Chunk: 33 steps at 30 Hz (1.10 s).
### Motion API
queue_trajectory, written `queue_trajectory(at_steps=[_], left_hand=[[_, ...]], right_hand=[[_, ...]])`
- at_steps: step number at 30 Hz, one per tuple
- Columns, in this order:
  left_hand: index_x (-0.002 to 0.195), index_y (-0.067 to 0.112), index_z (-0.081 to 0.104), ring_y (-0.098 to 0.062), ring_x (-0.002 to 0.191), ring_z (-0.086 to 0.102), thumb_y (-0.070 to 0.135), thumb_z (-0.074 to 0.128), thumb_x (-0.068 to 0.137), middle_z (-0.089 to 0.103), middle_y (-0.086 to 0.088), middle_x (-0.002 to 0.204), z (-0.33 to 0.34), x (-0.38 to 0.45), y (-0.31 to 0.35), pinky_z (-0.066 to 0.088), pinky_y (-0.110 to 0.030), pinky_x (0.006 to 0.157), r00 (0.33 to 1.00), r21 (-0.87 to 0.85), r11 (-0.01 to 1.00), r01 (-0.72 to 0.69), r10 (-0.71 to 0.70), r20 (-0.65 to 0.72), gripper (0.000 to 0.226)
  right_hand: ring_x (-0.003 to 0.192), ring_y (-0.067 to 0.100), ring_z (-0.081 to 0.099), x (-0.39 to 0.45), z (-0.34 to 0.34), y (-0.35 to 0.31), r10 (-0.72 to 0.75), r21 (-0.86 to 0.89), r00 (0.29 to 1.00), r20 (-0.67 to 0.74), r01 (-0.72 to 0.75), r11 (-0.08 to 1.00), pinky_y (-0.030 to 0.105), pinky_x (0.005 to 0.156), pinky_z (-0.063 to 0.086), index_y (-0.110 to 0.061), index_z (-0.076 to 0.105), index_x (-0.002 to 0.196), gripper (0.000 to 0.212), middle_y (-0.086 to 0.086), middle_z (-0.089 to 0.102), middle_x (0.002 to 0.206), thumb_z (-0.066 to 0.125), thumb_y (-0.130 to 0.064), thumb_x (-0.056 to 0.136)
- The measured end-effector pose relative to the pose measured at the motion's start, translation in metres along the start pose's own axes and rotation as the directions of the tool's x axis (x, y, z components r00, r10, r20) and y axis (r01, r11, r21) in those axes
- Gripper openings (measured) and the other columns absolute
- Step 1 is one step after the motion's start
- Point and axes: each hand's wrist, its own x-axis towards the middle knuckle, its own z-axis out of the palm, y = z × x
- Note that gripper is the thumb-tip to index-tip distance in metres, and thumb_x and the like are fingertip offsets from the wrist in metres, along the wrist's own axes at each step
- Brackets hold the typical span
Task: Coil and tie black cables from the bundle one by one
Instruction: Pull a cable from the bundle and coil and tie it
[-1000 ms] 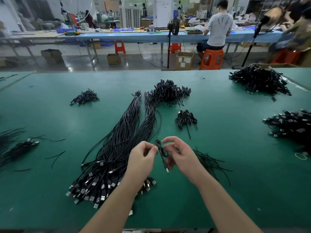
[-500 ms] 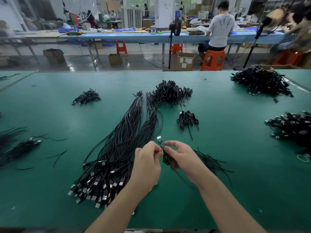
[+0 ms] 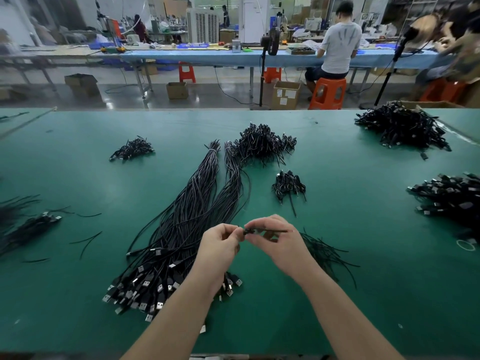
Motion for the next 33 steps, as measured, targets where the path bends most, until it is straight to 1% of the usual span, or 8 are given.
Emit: queue_trajectory(at_steps=[4,7,11,15,19,23,27,33], left_hand=[[0.084,0.015,0.063,0.002,0.049,0.044,0.012,0.062,0.098,0.056,0.005,0.066,0.003,-0.003,0.001,0.037,-0.013,0.049,0.979,0.246,0.948,-0.2,0.203,0.014,0.015],[0.08,0.019,0.055,-0.007,0.066,0.05,0.007,0.06,0.097,0.056,0.009,0.069,0.003,-0.009,-0.002,0.037,-0.021,0.061,0.89,0.491,0.762,-0.423,0.451,0.067,0.021],[0.084,0.025,0.052,-0.017,0.086,0.047,0.01,0.059,0.099,0.056,0.017,0.079,0.003,-0.016,-0.004,0.033,-0.019,0.069,0.814,0.579,0.624,-0.525,0.567,0.128,0.022],[0.084,0.018,0.06,-0.004,0.064,0.053,0.011,0.062,0.097,0.066,0.008,0.076,0.004,-0.015,0.003,0.042,-0.018,0.061,0.886,0.389,0.812,-0.435,0.462,0.025,0.015],[0.088,0.014,0.068,-0.007,0.057,0.051,0.016,0.062,0.099,0.063,0.004,0.07,-0.001,-0.005,0.009,0.043,-0.019,0.053,0.999,0.246,0.968,-0.054,0.052,0.016,0.012],[0.084,0.005,0.066,-0.01,0.049,0.043,0.009,0.058,0.1,0.059,0.003,0.061,-0.005,-0.001,0.007,0.035,-0.024,0.053,0.984,0.036,0.99,0.134,-0.137,0.112,0.018],[0.084,0.005,0.065,-0.011,0.051,0.042,0.008,0.057,0.1,0.055,0.002,0.057,-0.003,-0.003,0.007,0.035,-0.023,0.052,0.989,0.014,0.995,0.097,-0.098,0.107,0.018],[0.08,0.019,0.057,-0.005,0.06,0.05,0.015,0.062,0.098,0.059,0.009,0.069,0.003,-0.013,0.008,0.038,-0.017,0.055,0.956,0.474,0.84,-0.263,0.293,0.011,0.019]], right_hand=[[0.053,0.004,0.046,0.002,0.002,0.0,0.06,0.007,0.998,-0.001,-0.06,0.998,0.019,0.053,0.039,-0.026,0.073,0.088,0.008,-0.01,0.063,0.067,0.068,-0.027,0.094],[0.049,0.012,0.045,0.004,0.004,-0.002,0.225,0.147,0.974,0.038,-0.228,0.962,0.026,0.047,0.036,-0.013,0.071,0.095,0.014,0.0,0.064,0.061,0.063,-0.024,0.098],[0.049,0.014,0.049,0.007,0.001,-0.008,0.431,0.493,0.877,0.213,-0.477,0.727,0.025,0.044,0.038,-0.008,0.063,0.098,0.014,0.006,0.066,0.066,0.065,-0.022,0.096],[0.058,0.018,0.058,0.005,-0.003,-0.011,0.313,0.556,0.927,0.208,-0.375,0.742,0.029,0.048,0.044,-0.015,0.062,0.098,0.003,0.01,0.064,0.072,0.059,-0.015,0.099],[0.068,0.011,0.06,0.002,-0.01,-0.008,0.049,0.092,0.992,0.114,-0.059,0.994,0.027,0.066,0.057,-0.036,0.069,0.113,0.036,-0.004,0.061,0.105,0.061,-0.006,0.096],[0.094,0.007,0.064,-0.001,-0.014,-0.006,-0.03,-0.084,0.969,0.247,0.052,0.995,0.031,0.078,0.06,-0.036,0.072,0.114,0.048,-0.026,0.06,0.124,0.063,0.005,0.09],[0.08,0.016,0.07,-0.003,-0.006,-0.003,0.021,-0.043,0.988,0.154,-0.015,0.999,0.033,0.067,0.061,-0.021,0.069,0.109,0.019,-0.006,0.074,0.094,0.068,-0.011,0.093],[0.049,0.018,0.059,0.001,-0.001,-0.004,0.332,0.344,0.928,0.168,-0.371,0.863,0.028,0.045,0.05,-0.011,0.055,0.114,0.025,0.012,0.072,0.071,0.068,-0.019,0.095]])
